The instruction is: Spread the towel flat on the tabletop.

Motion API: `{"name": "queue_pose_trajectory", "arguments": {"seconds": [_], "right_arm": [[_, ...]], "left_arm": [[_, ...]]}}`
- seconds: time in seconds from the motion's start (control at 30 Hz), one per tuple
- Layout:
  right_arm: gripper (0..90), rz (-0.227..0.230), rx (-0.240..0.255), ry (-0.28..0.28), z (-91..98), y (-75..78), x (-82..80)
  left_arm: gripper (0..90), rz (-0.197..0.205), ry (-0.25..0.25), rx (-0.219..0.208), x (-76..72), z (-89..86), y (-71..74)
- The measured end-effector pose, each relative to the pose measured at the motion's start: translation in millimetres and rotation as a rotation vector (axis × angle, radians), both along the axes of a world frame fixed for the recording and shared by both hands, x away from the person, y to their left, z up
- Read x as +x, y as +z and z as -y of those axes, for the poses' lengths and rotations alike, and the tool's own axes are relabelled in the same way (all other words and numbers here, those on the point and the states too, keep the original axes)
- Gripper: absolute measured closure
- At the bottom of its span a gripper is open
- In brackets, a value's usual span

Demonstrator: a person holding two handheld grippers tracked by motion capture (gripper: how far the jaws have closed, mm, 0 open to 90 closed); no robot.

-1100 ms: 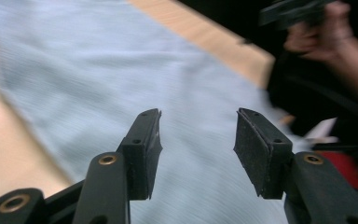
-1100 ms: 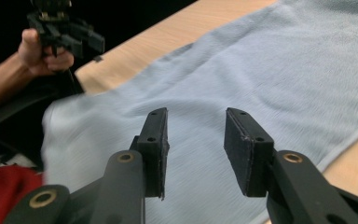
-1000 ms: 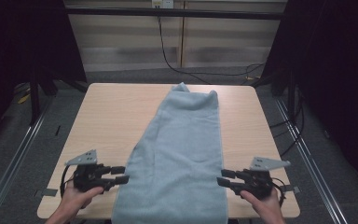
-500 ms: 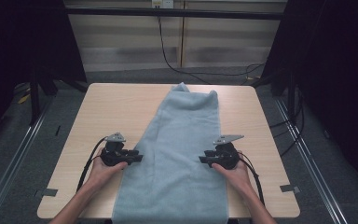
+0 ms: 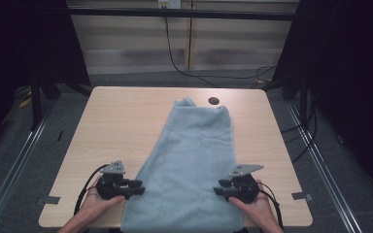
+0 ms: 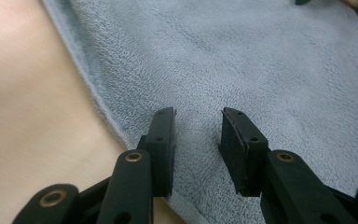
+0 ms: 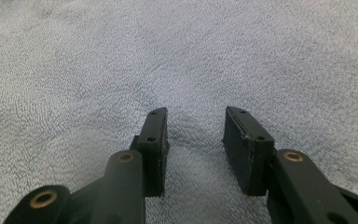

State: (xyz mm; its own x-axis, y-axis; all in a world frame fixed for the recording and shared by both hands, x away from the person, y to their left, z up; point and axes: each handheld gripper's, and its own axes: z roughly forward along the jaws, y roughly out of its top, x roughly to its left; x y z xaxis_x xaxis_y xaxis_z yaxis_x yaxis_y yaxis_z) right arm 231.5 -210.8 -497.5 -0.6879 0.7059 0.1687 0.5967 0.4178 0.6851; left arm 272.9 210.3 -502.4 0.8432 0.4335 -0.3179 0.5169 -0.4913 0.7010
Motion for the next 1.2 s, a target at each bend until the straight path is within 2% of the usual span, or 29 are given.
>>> {"name": "queue_pose_trajectory", "arguments": {"seconds": [0.07, 0.1, 0.13, 0.17, 0.2, 0.27, 0.3, 0.37, 0.43, 0.5, 0.57, 0.67, 0.73, 0.77, 0.93, 1.03, 1.07, 1.1, 1.17, 1.2], "right_arm": [[60.4, -0.011, 0.001, 0.012, -1.0, 1.3, -15.5], [60.3, -0.010, -0.003, 0.021, -2.0, 1.8, -23.0], [60.1, -0.018, -0.010, 0.031, -3.0, 2.7, -30.0], [59.1, -0.024, -0.008, 0.040, -4.5, 3.4, -36.0], [57.1, -0.022, -0.004, 0.055, -6.2, 3.7, -39.9], [56.4, -0.020, 0.020, 0.072, -7.7, 6.4, -40.5], [56.5, -0.010, 0.055, 0.072, -7.8, 9.2, -35.3], [56.9, 0.015, 0.080, 0.050, -7.1, 14.7, -20.5], [56.9, 0.035, 0.071, 0.029, -8.0, 17.8, -2.4], [56.7, 0.054, 0.047, -0.001, -10.5, 18.9, 22.7], [56.6, 0.057, 0.037, -0.022, -12.4, 17.5, 41.4], [56.1, 0.046, 0.015, -0.058, -15.0, 10.1, 63.6], [56.0, 0.006, -0.020, -0.063, -15.6, 2.5, 66.7], [55.9, 0.008, -0.038, -0.060, -15.0, -0.2, 63.7], [55.8, 0.010, -0.034, -0.066, 0.2, 0.3, 38.2], [55.8, 0.013, -0.024, -0.075, 10.2, -0.1, 22.8], [55.8, 0.009, -0.004, -0.080, 13.2, -0.8, 18.2], [55.8, 0.014, -0.005, -0.075, 15.1, -1.1, 16.4], [55.0, -0.001, 0.007, -0.083, 17.1, -0.6, 11.9], [54.9, -0.007, 0.007, -0.082, 17.4, -0.1, 9.4]], "left_arm": [[65.0, -0.006, -0.026, 0.006, -14.1, 0.1, 1.3], [65.0, -0.004, -0.029, 0.024, -18.7, 0.8, 3.2], [64.2, -0.017, -0.033, 0.021, -20.9, 1.6, 4.5], [62.7, -0.026, -0.043, -0.004, -20.3, 2.6, 5.5], [62.6, -0.017, -0.038, -0.019, -17.6, 3.6, 7.8], [62.2, 0.018, -0.006, -0.037, -2.6, 6.8, 14.4], [62.2, 0.028, 0.010, -0.049, 6.4, 8.7, 17.2], [62.2, 0.048, 0.037, -0.072, 24.6, 13.2, 21.6], [62.3, 0.053, 0.066, -0.071, 47.3, 19.8, 24.4], [63.2, 0.039, 0.130, -0.096, 70.7, 23.9, 21.0], [63.8, 0.038, 0.179, -0.081, 82.2, 26.7, 15.1], [64.3, 0.022, 0.185, -0.061, 88.4, 29.1, 7.2], [64.3, 0.028, 0.180, -0.045, 87.9, 28.9, 5.9], [64.3, 0.028, 0.181, -0.047, 87.5, 29.0, 5.7], [64.6, 0.036, 0.173, -0.018, 86.6, 34.7, 1.6], [65.6, 0.056, 0.137, -0.002, 85.1, 42.8, 0.2], [66.3, 0.067, 0.128, 0.003, 84.3, 45.3, 0.4], [66.5, 0.079, 0.112, 0.004, 83.1, 48.2, 0.6], [68.2, 0.073, 0.060, 0.017, 79.8, 54.3, -2.1], [69.2, 0.091, 0.056, 0.029, 77.3, 55.0, -3.5]]}}
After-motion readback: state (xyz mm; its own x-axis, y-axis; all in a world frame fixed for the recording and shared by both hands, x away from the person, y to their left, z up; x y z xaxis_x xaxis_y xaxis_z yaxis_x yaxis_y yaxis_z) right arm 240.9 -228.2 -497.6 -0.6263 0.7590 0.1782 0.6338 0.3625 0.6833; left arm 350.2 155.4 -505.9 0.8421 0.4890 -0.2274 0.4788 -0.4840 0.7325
